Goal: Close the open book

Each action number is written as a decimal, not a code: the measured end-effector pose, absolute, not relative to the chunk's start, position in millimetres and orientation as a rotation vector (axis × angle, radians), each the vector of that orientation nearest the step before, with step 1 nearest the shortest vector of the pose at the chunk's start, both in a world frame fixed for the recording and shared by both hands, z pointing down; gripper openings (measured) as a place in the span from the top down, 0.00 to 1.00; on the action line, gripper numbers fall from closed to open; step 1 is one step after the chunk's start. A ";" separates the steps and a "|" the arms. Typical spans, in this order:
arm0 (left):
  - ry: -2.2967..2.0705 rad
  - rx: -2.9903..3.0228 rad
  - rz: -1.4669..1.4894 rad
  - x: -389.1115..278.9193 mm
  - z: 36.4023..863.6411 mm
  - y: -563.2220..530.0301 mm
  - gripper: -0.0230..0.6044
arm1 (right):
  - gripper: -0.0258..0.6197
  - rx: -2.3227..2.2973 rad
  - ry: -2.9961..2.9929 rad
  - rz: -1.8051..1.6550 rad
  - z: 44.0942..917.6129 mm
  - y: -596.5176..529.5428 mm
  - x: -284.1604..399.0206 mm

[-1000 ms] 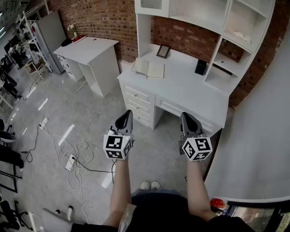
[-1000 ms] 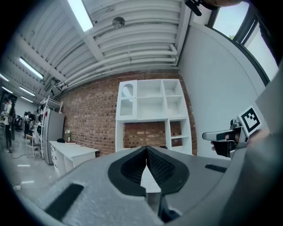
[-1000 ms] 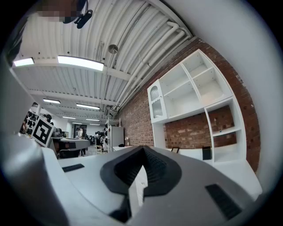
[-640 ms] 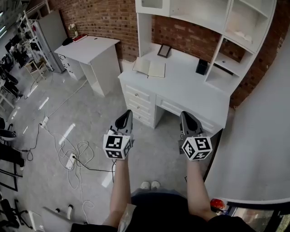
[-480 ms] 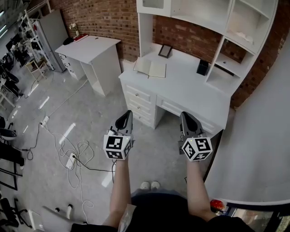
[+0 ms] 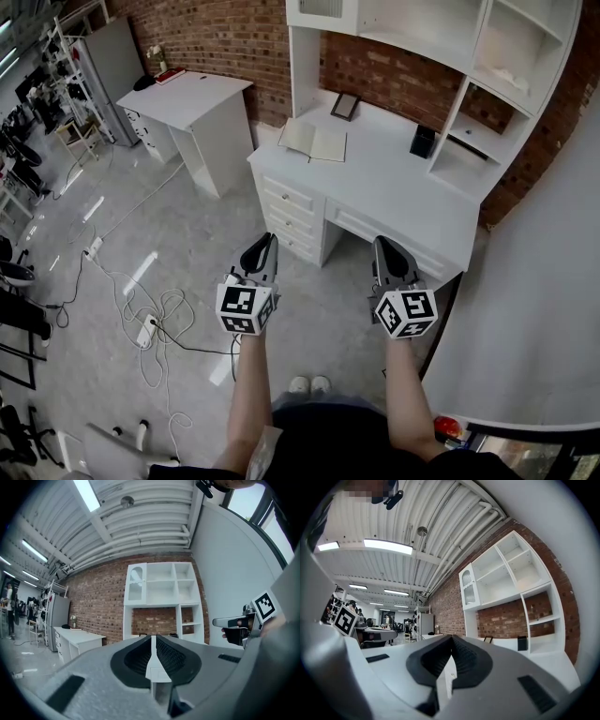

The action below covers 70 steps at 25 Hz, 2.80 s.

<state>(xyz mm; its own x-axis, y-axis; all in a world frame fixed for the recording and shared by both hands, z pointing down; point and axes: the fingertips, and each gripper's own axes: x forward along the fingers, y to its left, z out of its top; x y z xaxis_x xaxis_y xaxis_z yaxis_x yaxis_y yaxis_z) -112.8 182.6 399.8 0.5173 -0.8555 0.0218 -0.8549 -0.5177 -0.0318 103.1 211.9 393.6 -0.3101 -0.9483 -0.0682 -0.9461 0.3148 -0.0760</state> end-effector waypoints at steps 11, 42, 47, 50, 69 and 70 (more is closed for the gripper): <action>1.619 -2.699 -0.002 -123.4 402.6 180.9 0.67 | 0.96 -1.768 2.474 -0.049 399.4 208.7 104.7; 1.652 -2.689 0.032 -116.6 430.0 32.2 0.67 | 0.96 -1.770 2.477 -0.018 418.7 51.0 125.2; 1.640 -2.717 0.012 -119.1 440.0 -70.9 0.67 | 0.96 -1.813 2.449 -0.045 428.4 -46.5 127.2; 1.646 -2.755 -0.004 -123.3 452.3 -132.1 0.67 | 0.96 -1.833 2.440 -0.086 437.3 -106.7 123.7; 1.607 -2.884 -0.119 -112.6 481.5 -357.3 0.67 | 0.96 -1.895 2.401 -0.190 447.0 -318.6 129.4; 1.613 -2.892 -0.119 -109.9 484.3 -360.2 0.67 | 0.96 -1.894 2.404 -0.194 447.6 -321.4 132.3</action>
